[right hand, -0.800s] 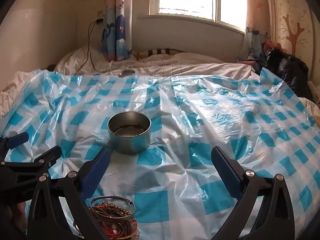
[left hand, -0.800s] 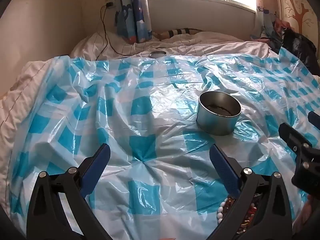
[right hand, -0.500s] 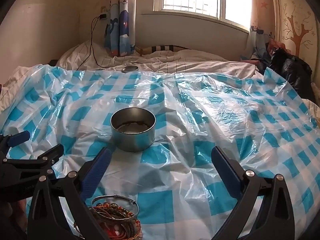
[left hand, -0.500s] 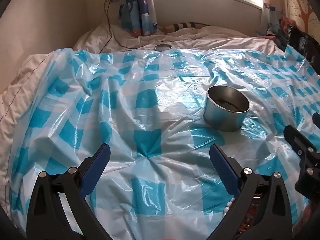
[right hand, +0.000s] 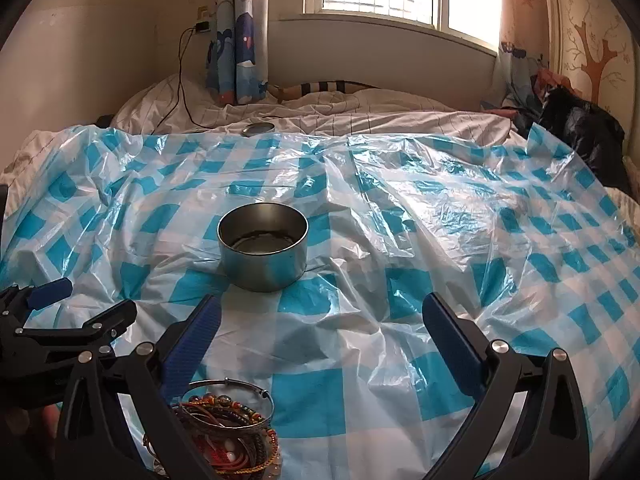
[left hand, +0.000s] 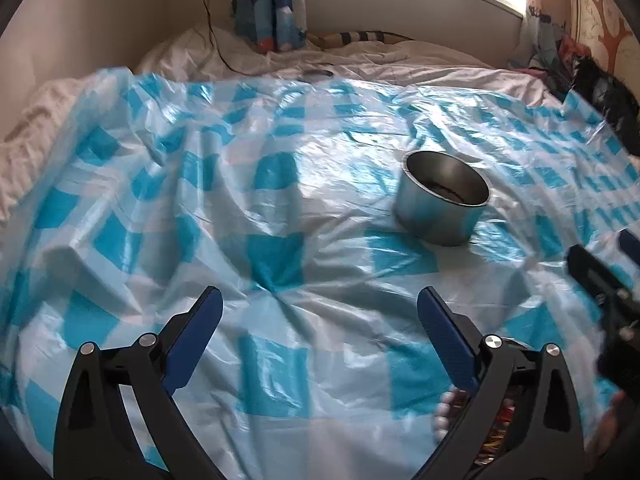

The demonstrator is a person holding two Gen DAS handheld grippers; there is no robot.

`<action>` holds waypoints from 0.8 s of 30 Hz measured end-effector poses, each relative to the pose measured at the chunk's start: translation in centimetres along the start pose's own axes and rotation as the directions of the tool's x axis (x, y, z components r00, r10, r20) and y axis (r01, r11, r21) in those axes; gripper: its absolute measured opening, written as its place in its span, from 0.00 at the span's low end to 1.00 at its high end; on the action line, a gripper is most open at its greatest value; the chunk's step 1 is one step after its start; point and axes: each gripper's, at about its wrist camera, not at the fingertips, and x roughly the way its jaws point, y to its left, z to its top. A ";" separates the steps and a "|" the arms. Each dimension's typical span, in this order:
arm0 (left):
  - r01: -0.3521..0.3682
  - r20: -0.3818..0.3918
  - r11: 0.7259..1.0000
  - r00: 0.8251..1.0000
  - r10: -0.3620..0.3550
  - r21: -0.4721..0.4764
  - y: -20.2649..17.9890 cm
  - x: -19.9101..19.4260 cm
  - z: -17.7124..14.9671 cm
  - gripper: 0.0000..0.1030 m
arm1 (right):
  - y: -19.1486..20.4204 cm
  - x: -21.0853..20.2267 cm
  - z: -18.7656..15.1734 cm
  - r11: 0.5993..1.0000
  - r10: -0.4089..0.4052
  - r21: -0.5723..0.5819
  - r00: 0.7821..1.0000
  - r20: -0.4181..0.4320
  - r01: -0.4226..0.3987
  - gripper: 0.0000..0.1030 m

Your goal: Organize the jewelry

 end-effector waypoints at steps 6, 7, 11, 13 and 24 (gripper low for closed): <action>-0.040 0.039 0.998 0.998 0.039 0.045 -0.1 -0.6 0.4 0.92 | 0.3 0.3 0.0 1.000 0.004 -0.005 1.000 -0.007 -0.004 0.94; -0.044 0.039 0.998 0.998 0.042 0.049 -0.1 -0.6 0.4 0.92 | 0.4 0.3 0.0 1.000 0.005 -0.007 1.000 -0.008 -0.005 0.94; -0.026 0.022 0.999 0.999 0.025 0.034 0.6 -0.5 0.5 0.92 | 0.8 0.4 -0.1 1.000 0.007 -0.019 1.000 -0.009 -0.007 0.94; -0.029 0.004 0.999 1.000 0.029 0.023 0.9 -0.2 0.5 0.92 | 0.8 0.5 -0.1 1.000 0.010 -0.019 1.000 -0.011 -0.010 0.94; 0.071 -0.016 0.994 0.997 -0.073 -0.079 1.8 0.2 -0.1 0.92 | 1.0 0.4 -0.1 1.000 0.013 -0.020 1.000 -0.012 -0.013 0.94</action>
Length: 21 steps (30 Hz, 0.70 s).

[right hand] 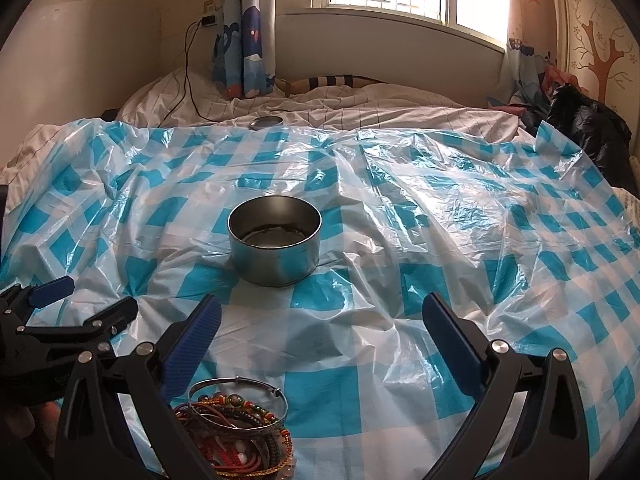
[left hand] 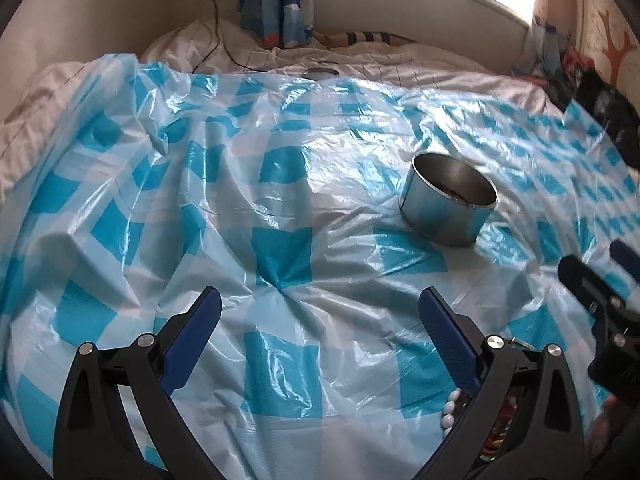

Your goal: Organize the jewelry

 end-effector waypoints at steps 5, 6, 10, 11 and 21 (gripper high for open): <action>-0.116 0.079 0.991 0.991 0.111 0.071 -0.7 -0.8 0.2 0.92 | 0.1 0.0 0.0 1.000 -0.001 -0.001 1.000 0.001 0.001 0.94; -0.132 0.087 0.988 0.988 0.125 0.079 -0.8 -0.9 0.4 0.92 | 0.1 0.0 0.0 1.000 -0.001 -0.001 1.000 0.002 0.001 0.94; -0.129 0.080 0.988 0.989 0.123 0.079 -0.7 -1.0 0.6 0.92 | 0.1 -0.3 0.1 1.000 -0.003 0.005 1.000 0.017 0.003 0.94; -0.130 0.081 0.989 0.989 0.124 0.077 -0.6 -1.0 0.5 0.92 | 0.1 -0.6 0.2 1.000 -0.003 0.011 1.000 0.031 0.003 0.94; -0.117 0.094 0.991 0.989 0.110 0.068 -0.4 -1.5 0.5 0.92 | -1.1 -2.1 0.5 0.998 -0.016 0.057 0.994 0.111 0.009 0.94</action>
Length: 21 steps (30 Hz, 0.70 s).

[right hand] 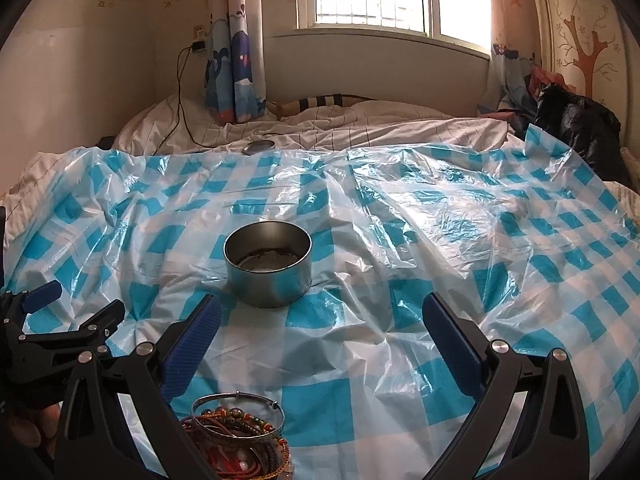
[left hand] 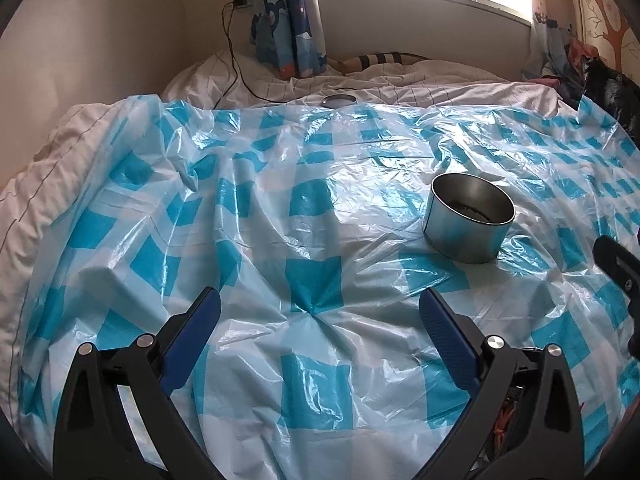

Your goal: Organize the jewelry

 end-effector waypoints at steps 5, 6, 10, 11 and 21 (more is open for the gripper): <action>0.008 0.004 1.000 1.000 -0.008 -0.002 0.0 -0.1 0.0 0.93 | 0.4 0.2 -0.3 0.999 0.030 -0.024 1.000 -0.003 -0.030 0.94; 0.008 0.001 1.000 1.000 -0.008 0.000 0.0 -0.1 0.0 0.93 | 0.6 0.9 -0.6 0.999 0.025 -0.036 0.999 -0.047 -0.027 0.94; 0.010 -0.005 1.000 1.000 -0.010 0.006 -0.1 0.0 -0.1 0.93 | 0.8 1.2 -1.0 0.998 0.017 -0.061 0.997 -0.069 -0.021 0.94; 0.011 -0.007 1.000 1.000 -0.011 0.006 -0.1 0.0 -0.1 0.93 | 0.8 1.1 -1.0 0.998 0.018 -0.062 0.998 -0.064 -0.022 0.94; 0.011 -0.022 1.000 1.000 -0.010 0.024 -0.5 0.4 -0.3 0.93 | 0.8 1.5 -1.4 0.997 0.025 -0.077 0.996 -0.086 -0.031 0.94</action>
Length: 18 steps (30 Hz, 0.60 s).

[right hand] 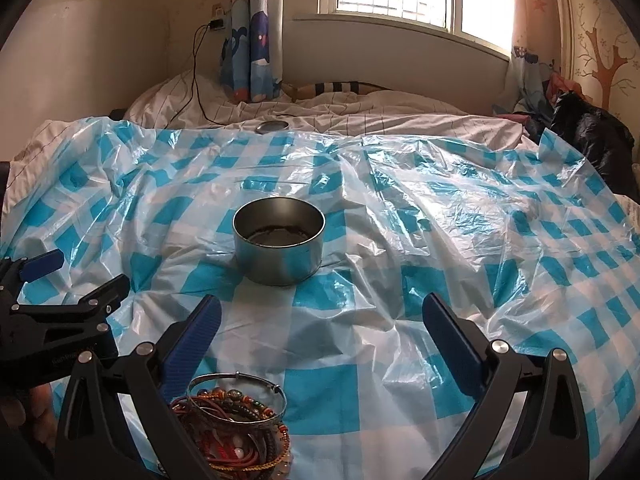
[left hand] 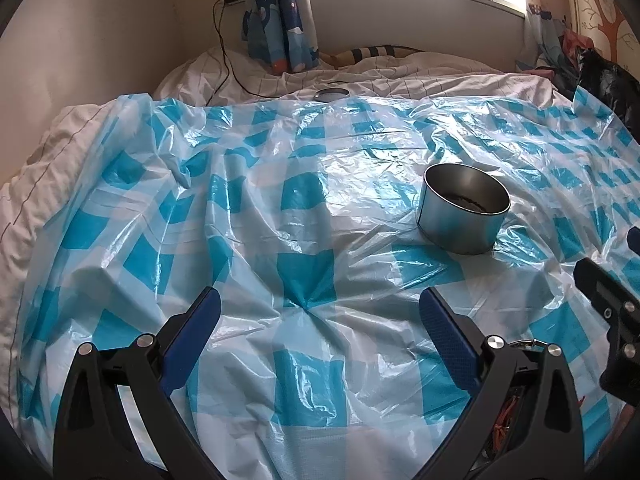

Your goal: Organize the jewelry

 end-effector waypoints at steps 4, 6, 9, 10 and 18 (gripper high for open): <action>-0.001 -0.002 1.000 1.000 0.001 0.003 -0.1 0.1 0.0 0.93 | -0.4 0.3 -0.2 1.000 0.010 0.010 1.000 -0.018 -0.010 0.94; 0.002 -0.004 1.000 1.000 -0.002 0.003 -0.1 0.1 -0.1 0.93 | -0.4 0.4 -0.3 1.000 0.014 0.010 1.000 -0.026 -0.014 0.94; 0.003 -0.006 1.000 1.000 -0.003 0.005 -0.1 0.2 -0.2 0.93 | -0.3 0.3 -0.3 1.000 0.013 0.005 0.999 -0.029 -0.013 0.94; 0.004 -0.006 1.000 1.000 -0.004 0.005 -0.1 0.2 -0.2 0.93 | -0.3 0.4 -0.3 1.000 0.013 0.003 0.999 -0.031 -0.013 0.94; 0.014 -0.015 1.000 1.000 -0.014 0.002 0.0 0.4 -0.3 0.93 | -0.4 0.5 -0.5 1.000 0.013 -0.004 0.999 -0.041 -0.013 0.94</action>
